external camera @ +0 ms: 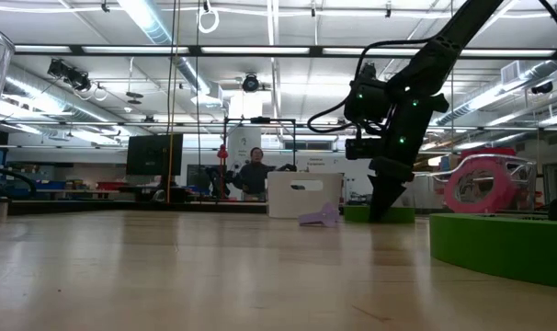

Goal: Pick and place Stapler, Stapler remover, tape
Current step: Put the green tape into the top transparent bin

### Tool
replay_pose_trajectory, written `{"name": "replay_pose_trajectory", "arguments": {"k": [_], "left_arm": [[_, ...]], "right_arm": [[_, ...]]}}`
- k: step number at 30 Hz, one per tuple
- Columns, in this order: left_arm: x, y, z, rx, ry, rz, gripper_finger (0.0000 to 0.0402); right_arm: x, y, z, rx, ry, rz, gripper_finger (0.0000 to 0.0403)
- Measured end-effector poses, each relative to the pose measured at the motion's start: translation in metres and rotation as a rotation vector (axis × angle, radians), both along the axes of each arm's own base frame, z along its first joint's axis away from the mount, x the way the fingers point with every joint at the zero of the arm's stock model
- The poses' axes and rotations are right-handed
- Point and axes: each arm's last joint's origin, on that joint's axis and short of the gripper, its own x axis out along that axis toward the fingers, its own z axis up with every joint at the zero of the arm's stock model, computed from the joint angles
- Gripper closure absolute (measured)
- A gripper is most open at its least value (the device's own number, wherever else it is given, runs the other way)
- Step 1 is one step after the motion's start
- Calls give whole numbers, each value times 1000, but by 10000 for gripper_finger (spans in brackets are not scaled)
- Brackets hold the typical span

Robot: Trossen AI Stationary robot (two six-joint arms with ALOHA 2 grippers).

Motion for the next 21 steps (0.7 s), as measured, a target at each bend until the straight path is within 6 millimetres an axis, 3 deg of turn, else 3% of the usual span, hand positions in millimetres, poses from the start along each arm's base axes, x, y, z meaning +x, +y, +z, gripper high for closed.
{"name": "replay_pose_trajectory", "arguments": {"k": [5, 21], "left_arm": [[0, 0, 0, 0, 0, 0, 83], [0, 0, 0, 0, 0, 0, 83]], "right_arm": [[0, 0, 1, 2, -3, 1, 329], [-1, 2, 9, 14, -36, -36, 333]]}}
